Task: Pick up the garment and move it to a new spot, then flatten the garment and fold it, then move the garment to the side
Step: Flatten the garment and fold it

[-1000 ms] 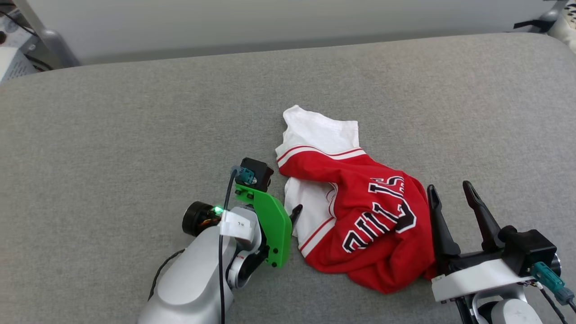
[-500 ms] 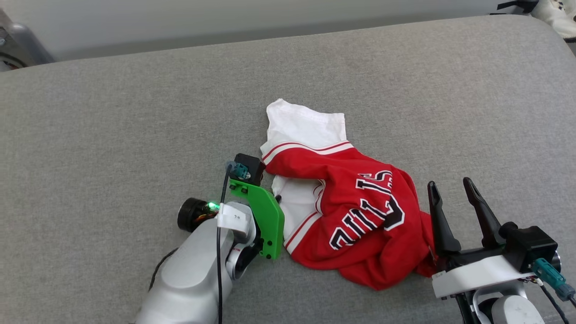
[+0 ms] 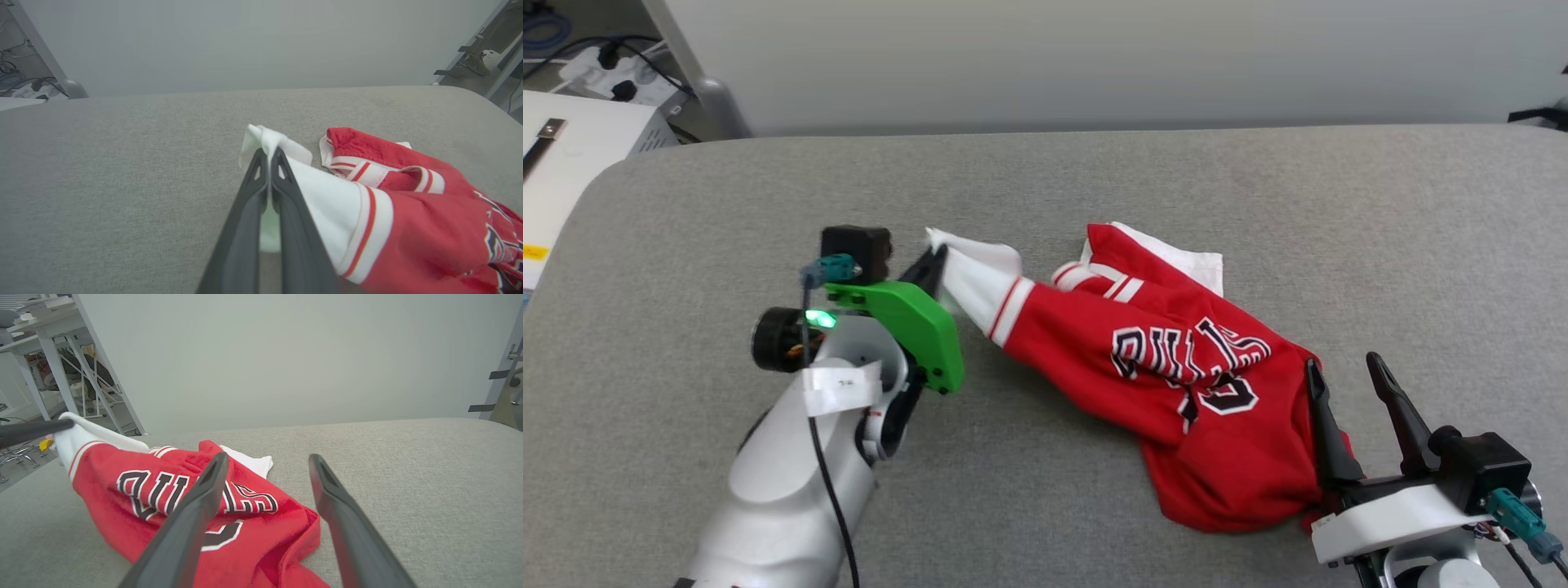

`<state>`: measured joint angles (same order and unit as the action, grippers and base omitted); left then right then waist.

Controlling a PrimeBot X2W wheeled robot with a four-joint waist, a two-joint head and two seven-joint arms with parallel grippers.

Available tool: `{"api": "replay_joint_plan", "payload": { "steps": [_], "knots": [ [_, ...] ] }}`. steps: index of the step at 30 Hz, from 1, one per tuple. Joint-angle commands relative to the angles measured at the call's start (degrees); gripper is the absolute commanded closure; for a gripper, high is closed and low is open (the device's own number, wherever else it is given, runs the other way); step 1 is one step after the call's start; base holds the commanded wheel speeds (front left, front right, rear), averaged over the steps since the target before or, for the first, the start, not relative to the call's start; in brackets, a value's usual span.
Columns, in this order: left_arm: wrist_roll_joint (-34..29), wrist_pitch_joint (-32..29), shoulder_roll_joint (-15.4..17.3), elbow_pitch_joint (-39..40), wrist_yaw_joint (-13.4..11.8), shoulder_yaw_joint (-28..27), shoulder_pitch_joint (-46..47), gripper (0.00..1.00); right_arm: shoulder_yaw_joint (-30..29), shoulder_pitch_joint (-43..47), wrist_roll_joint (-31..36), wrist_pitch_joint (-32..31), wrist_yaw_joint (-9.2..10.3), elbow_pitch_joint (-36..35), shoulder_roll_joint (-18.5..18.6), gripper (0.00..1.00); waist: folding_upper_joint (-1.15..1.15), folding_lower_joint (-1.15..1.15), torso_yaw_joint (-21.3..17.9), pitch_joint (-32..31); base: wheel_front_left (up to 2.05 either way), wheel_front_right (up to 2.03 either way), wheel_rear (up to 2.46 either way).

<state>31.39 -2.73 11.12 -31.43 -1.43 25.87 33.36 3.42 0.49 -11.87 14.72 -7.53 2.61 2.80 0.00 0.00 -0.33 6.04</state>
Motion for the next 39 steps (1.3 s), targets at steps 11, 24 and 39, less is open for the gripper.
{"api": "replay_joint_plan", "payload": {
  "steps": [11, 24, 39],
  "knots": [
    [5.57, 2.86, 5.83, 4.06, -5.54, -7.47, -13.94, 1.00, -1.02, 1.19, 0.02, 0.28, 0.04, 1.43, 0.08, 0.00, 0.00, 0.00, 4.87, -2.52, 0.00, 0.00, 0.00],
    [6.61, 8.03, 5.04, 0.02, -4.99, -7.89, -18.78, 0.00, -2.13, 1.16, 0.45, 0.28, 0.04, 2.48, 0.08, 0.00, 0.00, 0.00, 6.02, -2.71, 0.00, 0.00, 0.00],
    [-4.91, 17.68, 5.07, 17.25, 0.98, -5.05, -19.50, 0.00, -3.55, -5.62, -0.06, -18.27, 0.04, -0.60, 4.97, 0.00, 0.00, 0.00, 12.82, -0.04, 0.00, 0.00, 0.00]
  ]
}}
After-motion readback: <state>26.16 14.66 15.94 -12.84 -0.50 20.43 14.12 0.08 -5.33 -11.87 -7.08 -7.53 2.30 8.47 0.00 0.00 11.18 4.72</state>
